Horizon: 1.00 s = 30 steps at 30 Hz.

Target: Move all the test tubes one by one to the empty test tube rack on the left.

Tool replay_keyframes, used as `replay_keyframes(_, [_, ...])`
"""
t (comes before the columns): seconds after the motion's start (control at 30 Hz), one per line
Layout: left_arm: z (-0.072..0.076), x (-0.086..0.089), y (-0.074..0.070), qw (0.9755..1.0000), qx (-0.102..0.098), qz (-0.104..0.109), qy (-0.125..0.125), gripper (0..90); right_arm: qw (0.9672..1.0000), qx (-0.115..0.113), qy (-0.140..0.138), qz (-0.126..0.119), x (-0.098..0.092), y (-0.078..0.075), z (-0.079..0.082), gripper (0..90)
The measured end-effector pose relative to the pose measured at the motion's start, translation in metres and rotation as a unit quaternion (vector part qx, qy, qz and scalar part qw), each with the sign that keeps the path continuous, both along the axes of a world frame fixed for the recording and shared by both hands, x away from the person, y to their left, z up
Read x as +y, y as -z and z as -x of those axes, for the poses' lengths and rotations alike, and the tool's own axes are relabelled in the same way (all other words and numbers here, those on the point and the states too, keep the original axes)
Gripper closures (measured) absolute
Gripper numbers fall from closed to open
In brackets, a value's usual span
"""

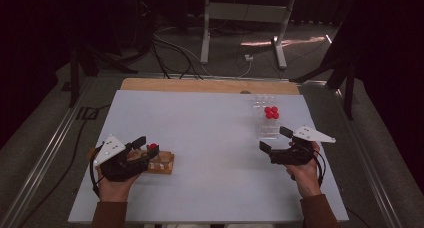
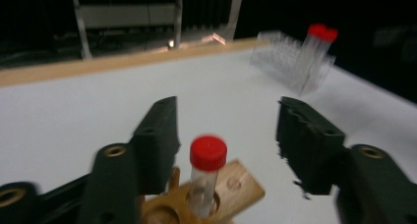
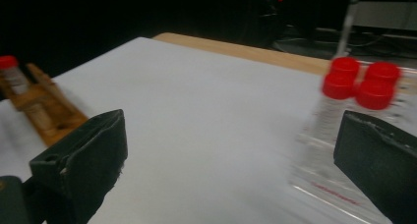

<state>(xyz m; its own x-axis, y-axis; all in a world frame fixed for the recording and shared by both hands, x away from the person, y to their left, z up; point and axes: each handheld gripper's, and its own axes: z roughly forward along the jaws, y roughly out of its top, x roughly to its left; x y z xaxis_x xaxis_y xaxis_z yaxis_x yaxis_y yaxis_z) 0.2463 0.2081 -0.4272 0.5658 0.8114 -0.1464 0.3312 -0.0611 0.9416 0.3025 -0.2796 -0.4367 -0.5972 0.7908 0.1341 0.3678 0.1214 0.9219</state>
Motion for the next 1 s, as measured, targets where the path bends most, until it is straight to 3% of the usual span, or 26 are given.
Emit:
replay_keyframes(0.13, [0.002, 0.001, -0.003, 0.9998, -0.017, 0.009, -0.001, 37.2, 0.9998, -0.004, 0.019, 0.008, -0.007, 0.000, -0.003, 0.0])
replay_keyframes(0.2, [0.002, 0.001, -0.004, 0.9996, -0.023, 0.012, -0.012, 25.5, 0.9992, -0.002, 0.039, 0.007, -0.017, 0.001, -0.008, 0.0])
replay_keyframes(0.23, [0.002, 0.001, -0.004, 0.9994, -0.027, 0.010, -0.020, 25.5, 0.9992, -0.002, 0.039, 0.007, -0.017, 0.001, -0.008, 0.0])
replay_keyframes(0.27, [0.002, 0.000, -0.005, 0.9990, -0.030, 0.008, -0.031, 16.3, 0.9985, 0.001, 0.054, 0.009, -0.023, 0.003, -0.013, 1.0])
replay_keyframes(0.37, [0.002, 0.003, -0.004, 0.9980, -0.036, 0.010, -0.052, 15.2, 0.9977, 0.002, 0.067, 0.011, -0.028, 0.006, -0.018, 3.2])
replay_keyframes(0.43, [0.002, 0.006, -0.003, 0.9973, -0.033, 0.011, -0.065, 6.5, 0.9968, 0.004, 0.080, 0.007, -0.031, 0.009, -0.023, 6.8])
replay_keyframes(0.5, [0.003, 0.010, -0.003, 0.9965, -0.032, 0.016, -0.076, 0.5, 0.9962, 0.001, 0.086, 0.011, -0.033, 0.012, -0.027, 12.7])
replay_keyframes(0.8, [0.004, 0.018, 0.000, 0.9951, -0.029, 0.025, -0.091, 0.5, 0.9924, 0.001, 0.113, 0.049, -0.027, 0.028, -0.048, 47.1])
replay_keyframes(1.0, [0.004, 0.019, 0.000, 0.9948, -0.027, 0.028, -0.094, 0.5, 0.9911, 0.008, 0.116, 0.065, -0.023, 0.033, -0.060, 62.9])
